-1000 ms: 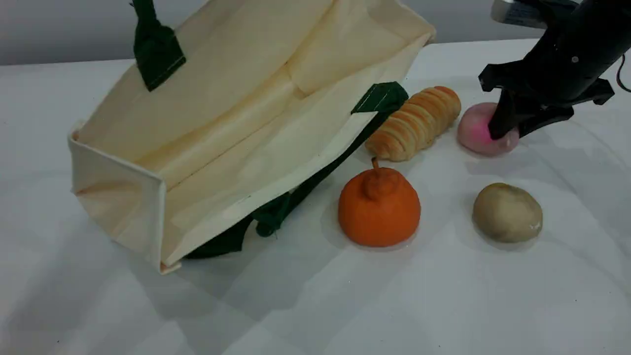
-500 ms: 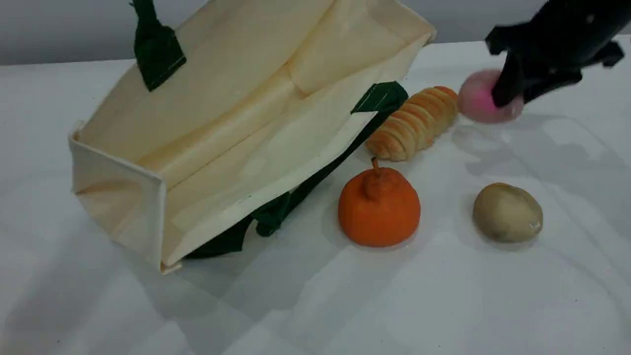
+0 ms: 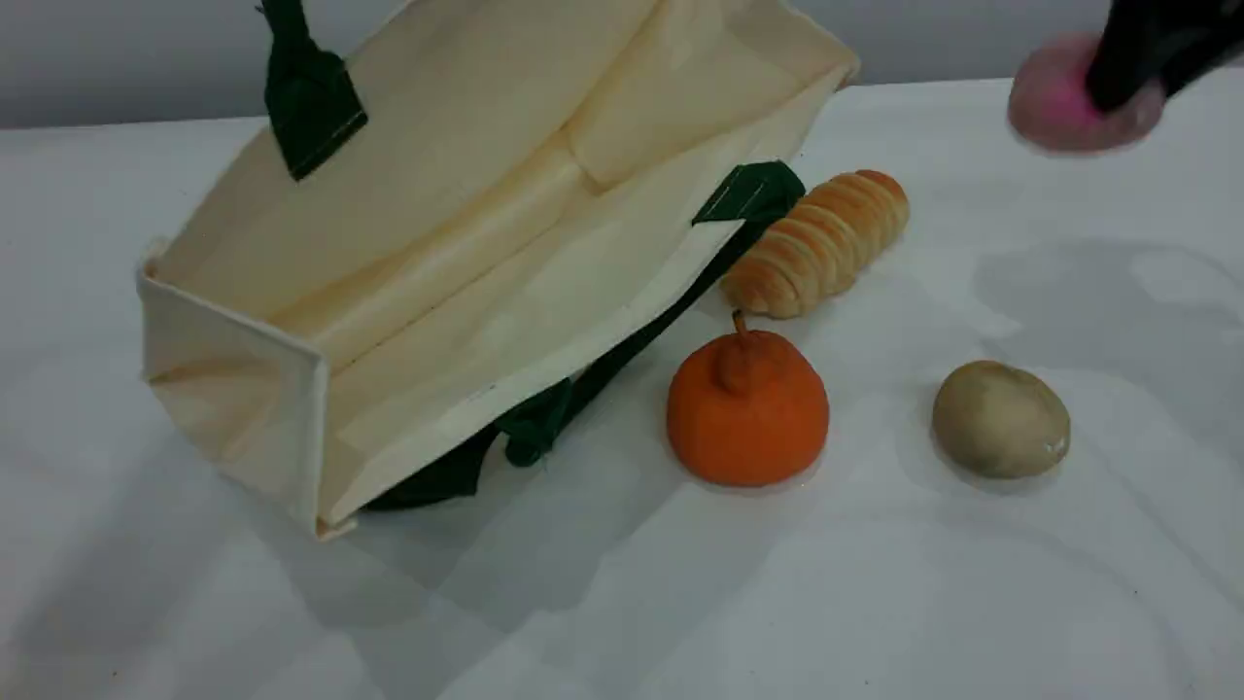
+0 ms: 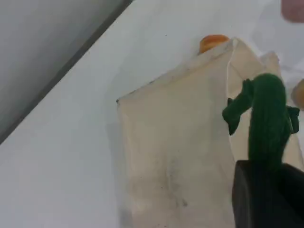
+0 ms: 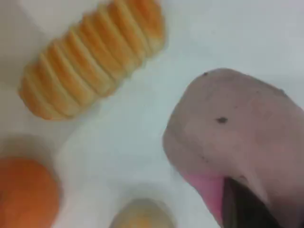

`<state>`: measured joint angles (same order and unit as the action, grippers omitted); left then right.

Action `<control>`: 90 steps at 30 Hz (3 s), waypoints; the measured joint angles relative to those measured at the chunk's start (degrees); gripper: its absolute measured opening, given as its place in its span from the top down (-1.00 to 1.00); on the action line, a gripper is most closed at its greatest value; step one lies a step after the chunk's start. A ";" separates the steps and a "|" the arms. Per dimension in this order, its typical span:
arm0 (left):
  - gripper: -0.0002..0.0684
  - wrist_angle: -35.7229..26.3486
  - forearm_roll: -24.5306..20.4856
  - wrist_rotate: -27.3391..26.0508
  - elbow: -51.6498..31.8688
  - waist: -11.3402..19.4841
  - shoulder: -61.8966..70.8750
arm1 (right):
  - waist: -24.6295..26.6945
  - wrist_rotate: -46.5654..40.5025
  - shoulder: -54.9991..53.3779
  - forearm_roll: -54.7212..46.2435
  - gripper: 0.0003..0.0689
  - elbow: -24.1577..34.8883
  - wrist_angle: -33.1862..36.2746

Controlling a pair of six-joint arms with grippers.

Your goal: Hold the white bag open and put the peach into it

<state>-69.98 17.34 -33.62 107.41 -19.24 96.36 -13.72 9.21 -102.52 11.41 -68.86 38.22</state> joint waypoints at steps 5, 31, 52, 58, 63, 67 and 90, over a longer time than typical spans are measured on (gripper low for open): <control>0.72 0.00 -0.27 0.00 0.00 0.00 0.00 | 0.00 0.10 6.77 4.03 0.59 0.59 1.70; 0.72 0.00 -0.85 0.00 0.00 0.00 0.00 | -24.62 8.12 16.73 15.98 0.59 17.03 -18.09; 0.72 0.00 -0.80 0.10 0.00 0.00 0.00 | -30.93 14.30 -1.79 20.00 0.59 5.46 -22.98; 0.72 0.00 -0.69 0.35 0.00 0.00 0.00 | -32.07 15.47 -6.75 20.42 0.59 1.07 -22.92; 0.72 0.00 -0.69 0.35 0.00 0.00 0.00 | -32.75 17.13 -10.01 20.42 0.59 -1.00 -23.89; 0.72 0.00 -0.69 0.35 0.00 0.00 0.00 | -33.20 17.13 -10.32 20.48 0.59 -1.53 -24.83; 0.72 0.00 -0.88 0.35 0.00 0.00 0.00 | -35.63 17.02 -10.38 23.68 -0.06 -1.92 -29.83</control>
<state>-69.98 16.46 -33.27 107.41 -19.24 96.36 -49.36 26.22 -112.90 35.10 -70.78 8.39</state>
